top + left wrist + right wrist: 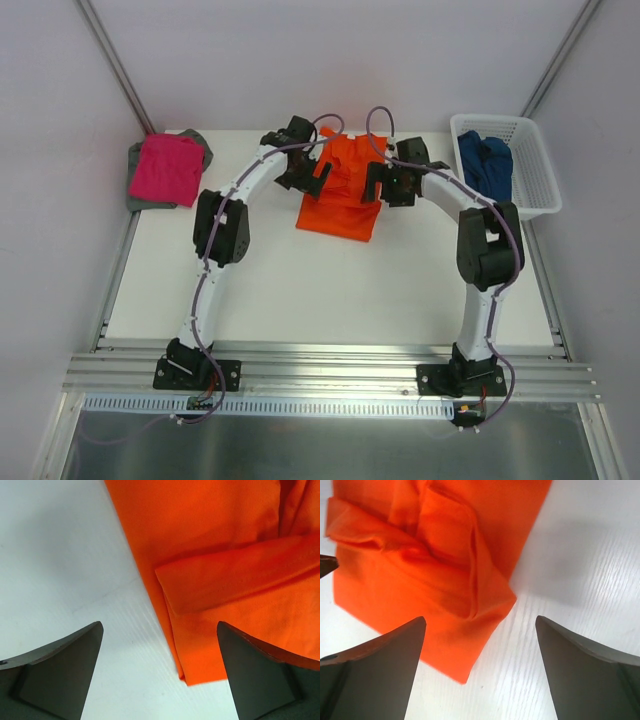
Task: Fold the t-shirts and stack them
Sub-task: Fold the tshirt
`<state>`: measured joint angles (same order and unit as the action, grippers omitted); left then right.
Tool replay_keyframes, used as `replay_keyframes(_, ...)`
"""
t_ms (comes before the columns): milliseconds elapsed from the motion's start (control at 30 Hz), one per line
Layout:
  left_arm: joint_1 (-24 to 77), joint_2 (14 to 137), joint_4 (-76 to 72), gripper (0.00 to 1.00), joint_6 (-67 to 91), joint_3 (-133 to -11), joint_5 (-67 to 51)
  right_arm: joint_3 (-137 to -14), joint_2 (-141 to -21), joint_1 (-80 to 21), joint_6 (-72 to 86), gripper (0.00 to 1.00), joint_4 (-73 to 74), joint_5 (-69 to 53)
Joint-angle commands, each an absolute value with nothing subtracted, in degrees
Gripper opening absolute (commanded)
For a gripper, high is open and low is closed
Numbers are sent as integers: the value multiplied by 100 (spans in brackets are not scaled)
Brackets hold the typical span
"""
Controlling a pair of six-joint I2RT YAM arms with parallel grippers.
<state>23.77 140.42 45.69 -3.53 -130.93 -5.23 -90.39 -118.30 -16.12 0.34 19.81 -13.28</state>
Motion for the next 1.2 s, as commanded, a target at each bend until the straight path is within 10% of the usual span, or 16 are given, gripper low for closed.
replay_keyframes(0,2557,13018,4605,99,-264,-12763,-211,-8738,-10821,-1819,-26,97,2092,-1300)
replay_keyframes(400,2663,11189,4737,90,-115,-10715,-781,-8183,-10063,-2382,597,96,1978,-2056)
replay_keyframes(1167,2215,9862,4737,86,123,-9334,-571,-9993,-12454,-2382,703,96,1872,-2022)
